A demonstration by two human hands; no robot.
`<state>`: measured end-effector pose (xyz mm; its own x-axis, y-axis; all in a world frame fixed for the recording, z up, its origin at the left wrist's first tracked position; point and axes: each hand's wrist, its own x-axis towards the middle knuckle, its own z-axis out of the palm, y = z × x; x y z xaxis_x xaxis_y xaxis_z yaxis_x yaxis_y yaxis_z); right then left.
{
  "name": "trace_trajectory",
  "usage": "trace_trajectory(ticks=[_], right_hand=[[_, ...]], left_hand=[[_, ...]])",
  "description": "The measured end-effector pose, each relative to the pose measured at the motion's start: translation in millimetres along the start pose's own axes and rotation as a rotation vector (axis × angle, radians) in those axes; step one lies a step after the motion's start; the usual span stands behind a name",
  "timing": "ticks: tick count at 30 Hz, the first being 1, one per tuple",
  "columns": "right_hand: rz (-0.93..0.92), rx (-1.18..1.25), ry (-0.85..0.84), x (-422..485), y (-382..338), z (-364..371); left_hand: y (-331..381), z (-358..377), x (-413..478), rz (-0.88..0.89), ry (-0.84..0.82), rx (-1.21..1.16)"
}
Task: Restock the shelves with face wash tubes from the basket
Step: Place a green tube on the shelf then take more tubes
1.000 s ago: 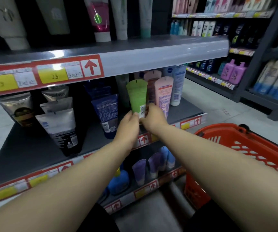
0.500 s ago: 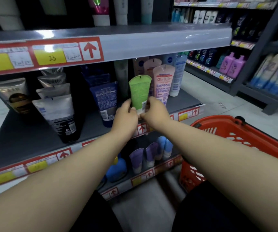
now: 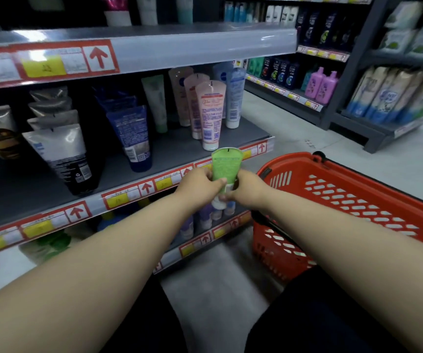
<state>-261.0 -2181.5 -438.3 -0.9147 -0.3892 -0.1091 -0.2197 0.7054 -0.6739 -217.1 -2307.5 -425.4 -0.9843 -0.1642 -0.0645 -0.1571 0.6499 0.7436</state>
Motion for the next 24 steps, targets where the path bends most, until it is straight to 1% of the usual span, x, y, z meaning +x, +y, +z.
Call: trace_trajectory(ticks=[2,6,10,13,19,21,24], right_hand=[[0.037,-0.025,-0.046,2.5,12.7,4.6],[0.099,-0.122,-0.123,16.0,37.5,16.6],[0.095,-0.148,-0.1,30.8,53.2,16.0],[0.101,-0.159,-0.069,43.5,64.8,7.9],[0.09,-0.231,-0.006,64.6,89.5,-14.0],[0.08,-0.274,-0.006,68.6,98.9,-22.8],[0.075,-0.386,-0.003,69.4,114.9,-34.7]], left_hand=[[-3.6,9.3,4.2,0.001,-0.028,0.05],[-17.0,33.0,18.5,-0.029,-0.061,0.002],[-21.4,47.8,39.1,-0.08,-0.066,-0.127],[-18.6,58.7,57.5,-0.086,-0.063,-0.183],[-5.8,84.5,85.3,-0.084,-0.062,-0.226],[-3.3,88.3,89.5,-0.06,-0.114,-0.181],[-2.1,95.8,94.2,-0.048,-0.229,-0.182]])
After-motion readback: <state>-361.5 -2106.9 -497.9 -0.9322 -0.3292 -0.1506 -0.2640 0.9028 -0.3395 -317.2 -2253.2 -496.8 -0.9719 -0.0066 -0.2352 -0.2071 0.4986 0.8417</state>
